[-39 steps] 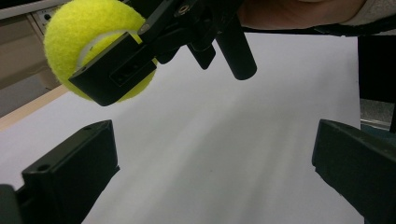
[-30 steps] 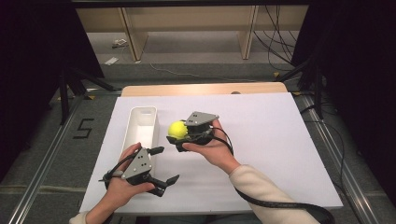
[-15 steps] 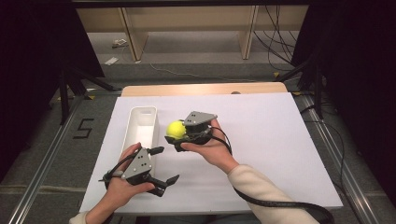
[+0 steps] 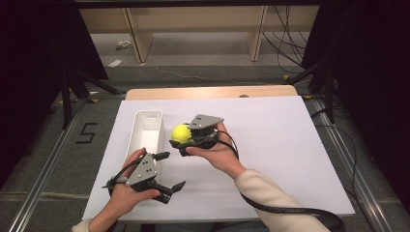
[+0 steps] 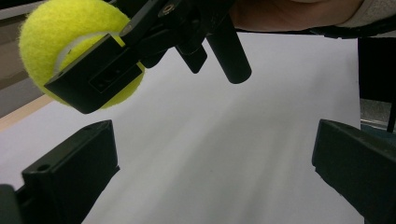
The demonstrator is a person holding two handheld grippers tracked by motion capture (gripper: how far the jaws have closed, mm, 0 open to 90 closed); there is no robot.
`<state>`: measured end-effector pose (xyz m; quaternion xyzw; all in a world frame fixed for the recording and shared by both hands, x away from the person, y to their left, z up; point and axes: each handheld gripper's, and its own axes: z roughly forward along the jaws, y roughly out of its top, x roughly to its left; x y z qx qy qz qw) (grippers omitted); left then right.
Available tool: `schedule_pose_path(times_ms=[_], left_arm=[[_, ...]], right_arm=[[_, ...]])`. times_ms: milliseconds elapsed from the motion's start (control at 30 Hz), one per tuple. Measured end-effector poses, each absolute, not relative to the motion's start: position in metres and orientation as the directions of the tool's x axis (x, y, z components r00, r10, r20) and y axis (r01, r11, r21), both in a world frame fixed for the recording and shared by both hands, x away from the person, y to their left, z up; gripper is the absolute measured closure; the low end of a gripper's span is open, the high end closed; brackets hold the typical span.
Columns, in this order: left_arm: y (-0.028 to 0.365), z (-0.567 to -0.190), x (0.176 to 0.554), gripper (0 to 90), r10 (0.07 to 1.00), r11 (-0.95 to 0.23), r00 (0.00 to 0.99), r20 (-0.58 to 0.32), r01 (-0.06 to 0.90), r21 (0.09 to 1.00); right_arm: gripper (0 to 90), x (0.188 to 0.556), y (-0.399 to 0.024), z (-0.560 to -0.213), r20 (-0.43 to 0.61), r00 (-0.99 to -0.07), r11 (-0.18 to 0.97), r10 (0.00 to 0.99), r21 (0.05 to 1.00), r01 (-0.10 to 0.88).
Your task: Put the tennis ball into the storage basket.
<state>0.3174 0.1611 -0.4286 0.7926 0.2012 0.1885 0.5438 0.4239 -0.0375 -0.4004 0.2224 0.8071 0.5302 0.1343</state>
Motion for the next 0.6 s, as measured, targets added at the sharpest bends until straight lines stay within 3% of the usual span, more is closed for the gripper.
schedule_pose_path(times_ms=[600], left_arm=[[0.1612,-0.4287,0.3174,0.0,0.524,-0.327,0.848,0.080,0.113,0.938]], right_arm=[[26.4,0.4249,-0.0339,-0.4004,0.025,-0.866,0.335,0.499,0.916,0.219]])
